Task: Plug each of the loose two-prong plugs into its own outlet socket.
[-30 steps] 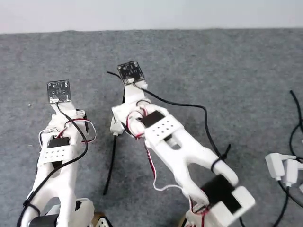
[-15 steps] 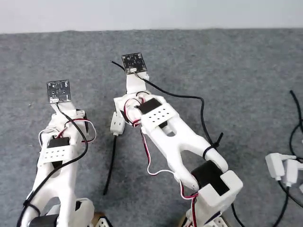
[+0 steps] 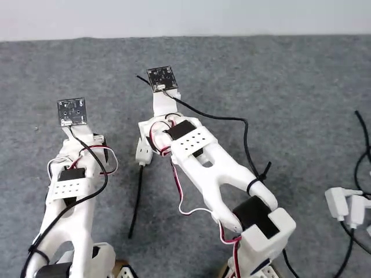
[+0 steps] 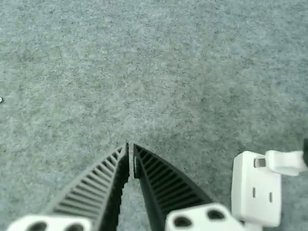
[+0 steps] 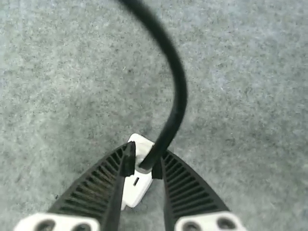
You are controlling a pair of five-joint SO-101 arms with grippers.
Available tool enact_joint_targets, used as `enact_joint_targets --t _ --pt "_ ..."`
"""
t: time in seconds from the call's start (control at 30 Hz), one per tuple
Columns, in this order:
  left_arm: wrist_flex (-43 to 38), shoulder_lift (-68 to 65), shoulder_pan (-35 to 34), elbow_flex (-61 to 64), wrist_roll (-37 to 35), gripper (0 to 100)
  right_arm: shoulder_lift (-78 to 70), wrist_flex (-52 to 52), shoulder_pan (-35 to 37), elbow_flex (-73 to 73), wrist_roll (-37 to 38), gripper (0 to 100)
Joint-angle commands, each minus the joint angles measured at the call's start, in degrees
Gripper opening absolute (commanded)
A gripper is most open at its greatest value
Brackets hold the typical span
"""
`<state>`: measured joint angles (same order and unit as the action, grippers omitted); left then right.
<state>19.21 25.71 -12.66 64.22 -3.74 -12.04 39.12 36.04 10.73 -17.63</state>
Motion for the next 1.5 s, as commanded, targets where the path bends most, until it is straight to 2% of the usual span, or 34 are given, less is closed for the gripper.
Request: enact_joint_targets --t 0.0,0.33,0.6,0.8,0.87,1.07,1.27,1.47 --pt "-1.23 1.32 -0.53 -0.31 -0.09 1 -0.4 -0.31 0.57 -2.99 -0.79 0.8" --pt "-1.14 1.32 -0.53 -0.31 -0.09 1 -1.27 0.22 1.45 -2.73 -1.49 0.8" --pt "-1.14 1.23 -0.62 -0.31 -0.09 1 -5.76 2.33 5.41 -2.64 8.62 0.8" --pt "-1.14 1.23 -0.62 -0.31 -0.09 1 -6.29 5.58 7.25 -3.69 11.43 1.3" --pt "-1.23 1.41 -1.85 -0.31 -0.09 1 -6.02 5.67 7.25 -3.87 11.43 5.2" --pt "-1.23 1.76 -5.89 -2.51 -1.32 2 -5.76 6.2 10.68 -3.78 11.52 30.1" --pt "-1.05 1.23 -13.19 -6.29 -15.74 2 -6.37 7.69 12.53 -5.45 11.34 31.8" --pt "-1.05 1.23 -14.07 -6.37 -16.26 2 -8.13 6.2 12.26 -5.54 11.34 31.6"
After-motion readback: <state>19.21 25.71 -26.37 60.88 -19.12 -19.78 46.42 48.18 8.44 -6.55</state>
